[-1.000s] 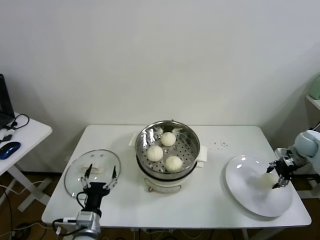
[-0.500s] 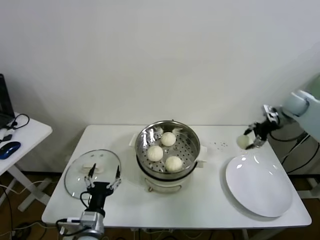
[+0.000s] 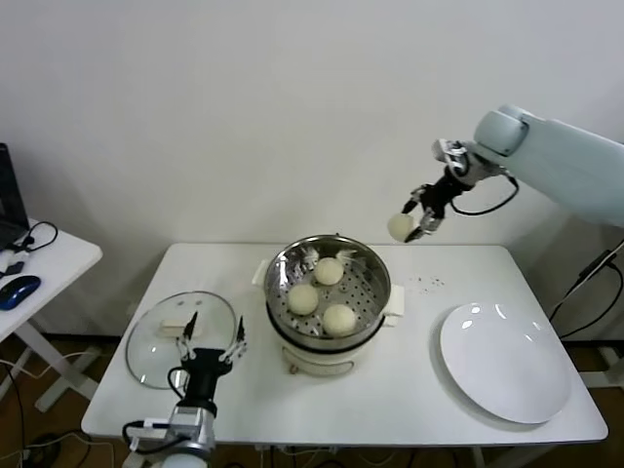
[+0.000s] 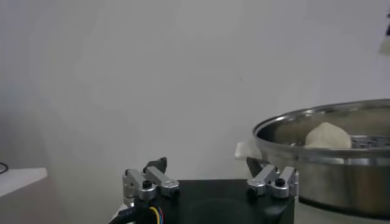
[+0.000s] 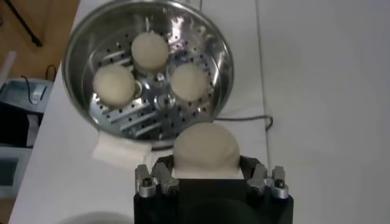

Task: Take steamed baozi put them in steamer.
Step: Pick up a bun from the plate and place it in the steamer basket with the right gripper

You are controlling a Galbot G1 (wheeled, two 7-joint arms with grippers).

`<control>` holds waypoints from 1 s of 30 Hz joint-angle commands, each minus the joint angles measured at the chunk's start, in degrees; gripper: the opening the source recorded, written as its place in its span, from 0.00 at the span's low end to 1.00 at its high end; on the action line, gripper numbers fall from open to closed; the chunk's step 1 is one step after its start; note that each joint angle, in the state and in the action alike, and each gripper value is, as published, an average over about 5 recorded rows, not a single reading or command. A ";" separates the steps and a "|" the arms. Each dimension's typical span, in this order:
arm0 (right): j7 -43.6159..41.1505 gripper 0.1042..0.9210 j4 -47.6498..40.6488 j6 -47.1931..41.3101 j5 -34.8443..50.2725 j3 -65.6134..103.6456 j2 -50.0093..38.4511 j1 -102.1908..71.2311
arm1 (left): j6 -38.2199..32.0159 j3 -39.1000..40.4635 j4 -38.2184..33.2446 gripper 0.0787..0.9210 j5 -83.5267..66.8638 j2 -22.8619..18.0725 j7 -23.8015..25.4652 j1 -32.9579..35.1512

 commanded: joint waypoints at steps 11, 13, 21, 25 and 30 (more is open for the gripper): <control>2.24 0.73 3.54 -2.96 4.86 -7.50 12.09 -2.67 | -0.15 0.70 0.79 0.88 0.47 -0.63 -0.78 -0.45; 2.48 0.73 4.38 -3.15 4.37 -7.73 11.48 -3.37 | -0.03 1.11 0.92 0.88 0.61 -0.69 -1.21 -0.85; 3.20 0.73 4.85 -3.39 1.76 -7.65 9.88 -5.61 | 0.00 1.63 1.48 0.88 0.75 -0.77 -1.46 -1.35; 3.29 0.73 3.98 -3.21 0.33 -7.35 9.95 -6.64 | -0.07 1.64 1.66 0.88 0.79 -0.82 -1.44 -1.34; 3.45 0.73 3.71 -3.05 -1.26 -6.60 9.69 -7.57 | -0.17 1.57 1.79 0.88 0.78 -0.83 -1.43 -1.20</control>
